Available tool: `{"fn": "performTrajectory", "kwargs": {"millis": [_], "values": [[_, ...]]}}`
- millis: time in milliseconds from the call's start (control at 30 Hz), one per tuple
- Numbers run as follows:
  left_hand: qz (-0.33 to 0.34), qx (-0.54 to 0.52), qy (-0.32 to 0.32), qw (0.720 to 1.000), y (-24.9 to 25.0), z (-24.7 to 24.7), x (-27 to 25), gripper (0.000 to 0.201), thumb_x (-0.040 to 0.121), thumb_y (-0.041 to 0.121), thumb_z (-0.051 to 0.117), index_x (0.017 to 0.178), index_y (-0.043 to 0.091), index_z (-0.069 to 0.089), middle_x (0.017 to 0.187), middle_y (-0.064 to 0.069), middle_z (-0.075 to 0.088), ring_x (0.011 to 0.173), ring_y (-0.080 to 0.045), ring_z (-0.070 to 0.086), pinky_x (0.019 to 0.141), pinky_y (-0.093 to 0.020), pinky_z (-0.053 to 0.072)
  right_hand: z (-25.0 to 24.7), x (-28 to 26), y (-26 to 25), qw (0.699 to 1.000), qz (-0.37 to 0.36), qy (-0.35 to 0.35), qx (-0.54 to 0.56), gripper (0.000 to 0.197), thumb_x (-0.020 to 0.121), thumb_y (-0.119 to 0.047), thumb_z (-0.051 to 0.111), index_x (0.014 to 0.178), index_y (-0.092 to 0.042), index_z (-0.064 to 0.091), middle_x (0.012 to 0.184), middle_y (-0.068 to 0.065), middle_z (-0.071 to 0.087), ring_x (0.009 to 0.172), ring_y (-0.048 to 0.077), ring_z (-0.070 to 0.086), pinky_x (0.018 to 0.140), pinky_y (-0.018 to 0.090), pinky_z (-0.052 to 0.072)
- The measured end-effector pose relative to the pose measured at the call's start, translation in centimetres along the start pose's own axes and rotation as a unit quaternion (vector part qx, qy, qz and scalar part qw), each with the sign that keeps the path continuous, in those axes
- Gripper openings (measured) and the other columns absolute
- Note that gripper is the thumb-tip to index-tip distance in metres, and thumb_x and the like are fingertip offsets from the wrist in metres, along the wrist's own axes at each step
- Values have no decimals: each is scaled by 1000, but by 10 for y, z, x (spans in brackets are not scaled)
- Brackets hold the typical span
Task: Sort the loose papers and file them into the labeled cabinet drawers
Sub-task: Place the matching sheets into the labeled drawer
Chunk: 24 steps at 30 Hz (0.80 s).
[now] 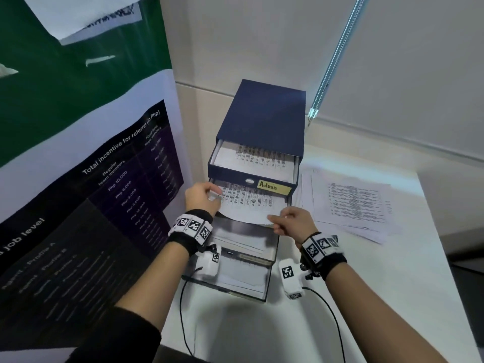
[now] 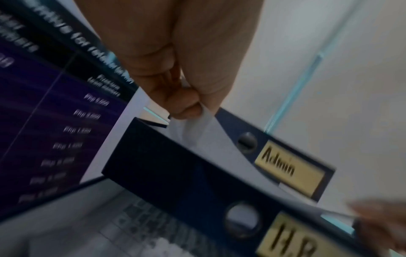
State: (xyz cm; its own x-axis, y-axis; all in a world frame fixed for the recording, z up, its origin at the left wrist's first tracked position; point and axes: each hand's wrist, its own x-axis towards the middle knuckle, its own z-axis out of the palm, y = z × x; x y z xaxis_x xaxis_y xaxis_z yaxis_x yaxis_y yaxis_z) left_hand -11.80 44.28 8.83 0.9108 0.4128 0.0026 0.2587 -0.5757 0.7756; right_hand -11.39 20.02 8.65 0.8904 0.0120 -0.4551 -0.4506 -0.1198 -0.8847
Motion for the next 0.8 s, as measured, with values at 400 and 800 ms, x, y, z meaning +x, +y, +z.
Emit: {"fn": "performTrajectory", "kwargs": {"millis": [400, 800], "values": [[0, 385, -164, 908, 39, 25, 15, 24, 91, 37, 58, 103, 22, 74, 103, -8, 71, 95, -28, 65, 78, -32, 54, -47, 37, -28, 979, 68, -191, -9, 29, 89, -19, 70, 117, -11, 66, 83, 15, 73, 43, 8, 56, 43, 19, 49], [114, -134, -457, 872, 236, 140, 3, 15, 92, 19, 66, 102, 11, 73, 87, -8, 76, 84, -30, 72, 72, -34, 59, -264, 112, 66, 969, 139, 87, 183, 22, 96, -6, 54, 117, 1, 59, 97, 20, 65, 75, 23, 63, 59, 20, 58]]}}
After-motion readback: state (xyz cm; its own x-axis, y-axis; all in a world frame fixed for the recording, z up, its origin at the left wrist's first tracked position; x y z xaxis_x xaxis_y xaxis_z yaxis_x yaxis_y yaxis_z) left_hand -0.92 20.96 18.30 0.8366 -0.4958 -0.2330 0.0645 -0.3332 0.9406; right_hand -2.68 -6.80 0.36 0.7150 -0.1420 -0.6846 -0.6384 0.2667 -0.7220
